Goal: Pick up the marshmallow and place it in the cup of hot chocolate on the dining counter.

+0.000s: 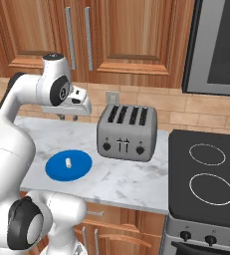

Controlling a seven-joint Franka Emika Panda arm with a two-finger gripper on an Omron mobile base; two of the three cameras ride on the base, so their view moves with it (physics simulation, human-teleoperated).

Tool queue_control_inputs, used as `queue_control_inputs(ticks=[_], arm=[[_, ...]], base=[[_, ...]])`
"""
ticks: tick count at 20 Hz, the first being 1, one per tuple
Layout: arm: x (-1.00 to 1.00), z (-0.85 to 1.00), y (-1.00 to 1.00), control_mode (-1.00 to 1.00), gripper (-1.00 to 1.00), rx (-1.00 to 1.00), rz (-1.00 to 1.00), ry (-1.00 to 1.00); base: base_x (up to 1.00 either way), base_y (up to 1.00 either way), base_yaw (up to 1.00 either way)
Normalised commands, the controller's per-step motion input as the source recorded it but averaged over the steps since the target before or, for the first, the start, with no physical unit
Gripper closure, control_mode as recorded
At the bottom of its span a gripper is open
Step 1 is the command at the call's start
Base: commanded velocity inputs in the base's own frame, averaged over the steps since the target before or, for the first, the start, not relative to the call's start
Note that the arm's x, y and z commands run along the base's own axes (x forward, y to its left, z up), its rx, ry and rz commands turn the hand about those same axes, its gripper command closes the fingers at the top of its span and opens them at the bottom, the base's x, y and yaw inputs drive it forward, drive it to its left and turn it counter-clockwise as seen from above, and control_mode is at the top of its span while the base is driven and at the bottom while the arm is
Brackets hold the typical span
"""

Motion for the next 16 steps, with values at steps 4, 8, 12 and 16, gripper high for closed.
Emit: queue_control_inputs(ticks=[4, 8, 12, 16], arm=[[-0.28, -0.09, 0.00, -1.00, -1.00, 0.01, 0.01, 0.00], [-0.65, -0.36, 0.03, -1.00, -1.00, 0.08, 0.05, -0.02], [-0.39, -0.54, 0.26, -1.00, -1.00, 0.05, 0.03, -0.04], [-0.01, -0.51, 0.54, -1.00, -1.00, 0.01, 0.01, 0.00]], base=[[0.00, 0.00, 0.00], [0.00, 0.00, 0.00], [0.00, 0.00, 0.00], [0.00, 0.00, 0.00]])
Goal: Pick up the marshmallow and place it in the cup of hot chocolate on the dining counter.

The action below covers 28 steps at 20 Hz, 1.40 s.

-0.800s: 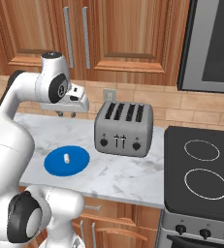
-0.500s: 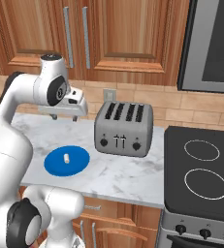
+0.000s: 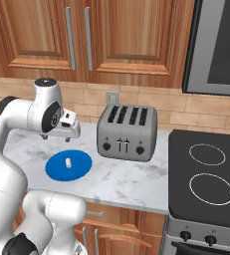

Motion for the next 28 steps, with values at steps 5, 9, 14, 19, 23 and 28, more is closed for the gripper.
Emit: queue_control_inputs(ticks=[5, 9, 14, 19, 23, 28], arm=[[0.15, -0.35, 0.46, -1.00, -1.00, 0.00, 0.00, 0.03], [0.17, -0.27, 0.10, -1.00, -1.00, 0.00, 0.00, 0.02], [0.03, -0.18, 0.00, -1.00, -1.00, 0.00, 0.00, 0.02], [0.29, -0.16, 0.00, -1.00, -1.00, -0.02, 0.00, 0.04], [0.41, -0.19, 0.00, -1.00, -1.00, -0.04, 0.02, 0.04], [0.37, -0.20, 0.00, -1.00, -1.00, -0.06, 0.04, 0.04]], base=[[0.00, 0.00, 0.00], [0.00, 0.00, 0.00], [0.00, 0.00, 0.00], [0.00, 0.00, 0.00], [0.00, 0.00, 0.00], [0.00, 0.00, 0.00]])
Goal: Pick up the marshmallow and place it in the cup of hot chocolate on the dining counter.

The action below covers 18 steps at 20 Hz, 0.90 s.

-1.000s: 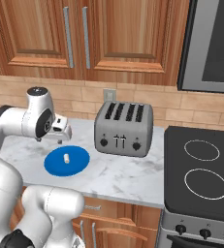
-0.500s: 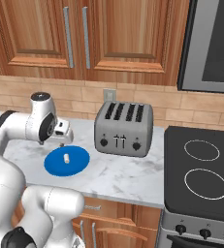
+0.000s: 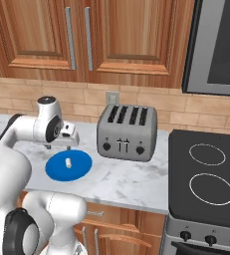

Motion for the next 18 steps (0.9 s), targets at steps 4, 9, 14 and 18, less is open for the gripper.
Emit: queue_control_inputs(ticks=[4, 9, 14, 18], arm=[[0.05, -0.28, 0.00, -1.00, -1.00, 0.00, 0.06, 0.05], [0.00, -0.38, 0.00, -1.00, -1.00, 0.00, 0.07, 0.02], [0.00, -0.42, 0.00, -1.00, -1.00, 0.00, 0.08, 0.00], [0.11, -0.37, 0.00, -1.00, -1.00, 0.00, 0.06, 0.00]], base=[[0.00, 0.00, 0.00], [0.00, 0.00, 0.00], [0.00, 0.00, 0.00], [0.00, 0.00, 0.00]])
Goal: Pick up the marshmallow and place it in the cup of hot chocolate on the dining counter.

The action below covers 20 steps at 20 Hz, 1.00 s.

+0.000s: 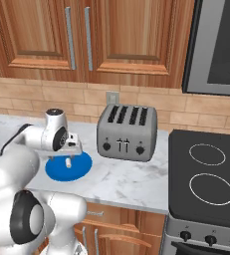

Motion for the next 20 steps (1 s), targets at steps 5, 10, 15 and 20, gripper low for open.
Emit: queue_control_inputs(ticks=[5, 10, 15, 20], arm=[[0.17, -0.33, 0.00, -1.00, -1.00, 0.00, 0.06, 0.02], [0.18, -0.28, 0.00, -1.00, -1.00, -0.01, 0.05, 0.04], [0.16, -0.23, 0.00, -1.00, -1.00, 0.00, 0.04, 0.04], [0.21, -0.14, 0.00, -1.00, -1.00, 0.00, 0.02, 0.03]], base=[[0.00, 0.00, 0.00], [0.00, 0.00, 0.00], [0.00, 0.00, 0.00], [0.00, 0.00, 0.00]])
